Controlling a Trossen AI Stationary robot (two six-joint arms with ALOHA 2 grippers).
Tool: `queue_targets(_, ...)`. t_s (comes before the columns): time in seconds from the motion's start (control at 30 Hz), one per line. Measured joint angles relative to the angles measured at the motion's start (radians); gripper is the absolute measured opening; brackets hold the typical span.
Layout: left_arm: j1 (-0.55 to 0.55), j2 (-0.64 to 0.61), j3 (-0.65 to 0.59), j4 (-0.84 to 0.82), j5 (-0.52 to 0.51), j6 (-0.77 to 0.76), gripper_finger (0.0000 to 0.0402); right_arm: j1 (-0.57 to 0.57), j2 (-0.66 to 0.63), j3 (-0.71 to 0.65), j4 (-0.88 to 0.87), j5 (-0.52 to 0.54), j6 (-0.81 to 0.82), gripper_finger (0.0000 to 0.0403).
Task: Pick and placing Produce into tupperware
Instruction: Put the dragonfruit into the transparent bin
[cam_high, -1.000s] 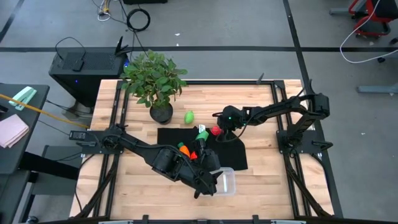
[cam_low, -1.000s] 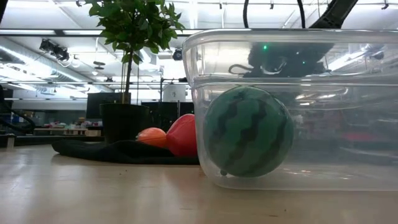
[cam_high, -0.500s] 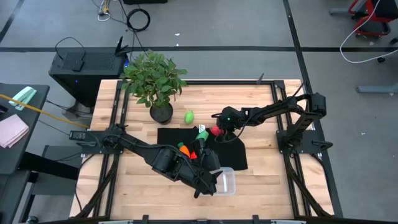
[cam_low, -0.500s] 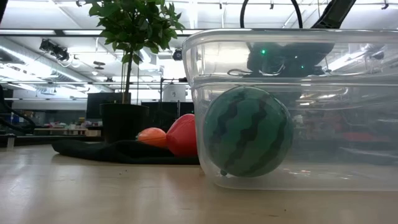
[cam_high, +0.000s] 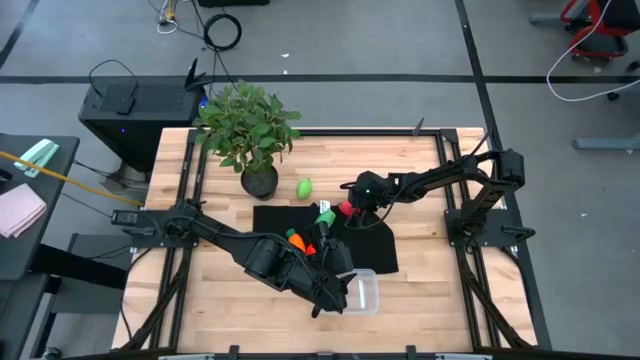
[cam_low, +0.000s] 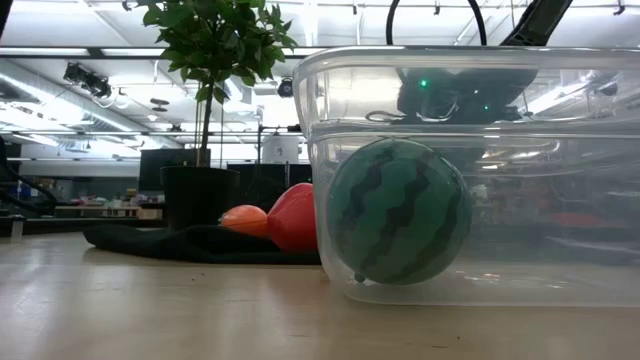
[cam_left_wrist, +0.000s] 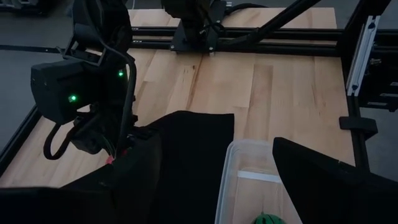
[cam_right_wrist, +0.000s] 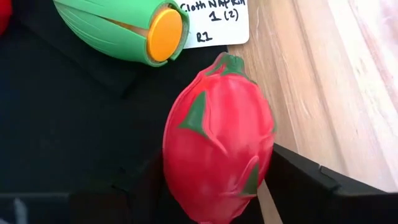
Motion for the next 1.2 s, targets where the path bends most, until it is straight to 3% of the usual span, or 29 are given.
queue_targets(0.5,0.005,0.000,0.000,-0.003,0.000,0.008,0.0313,0.000,-0.151,0.000,-0.040,0.018,0.027,0.0239)
queue_targets(0.7,0.014,0.000,0.000,-0.002,0.000,0.015,0.0313,0.036,-0.315,0.000,-0.076,-0.097,0.159,0.0238)
queue_targets(0.97,0.031,0.000,0.000,0.002,0.000,0.067,0.0313,0.262,-0.510,0.001,-0.160,-0.163,0.287,0.0238)
queue_targets(1.2,0.050,0.000,0.000,0.008,0.000,0.099,0.0313,0.485,-0.523,0.001,-0.124,-0.117,0.445,0.0238)
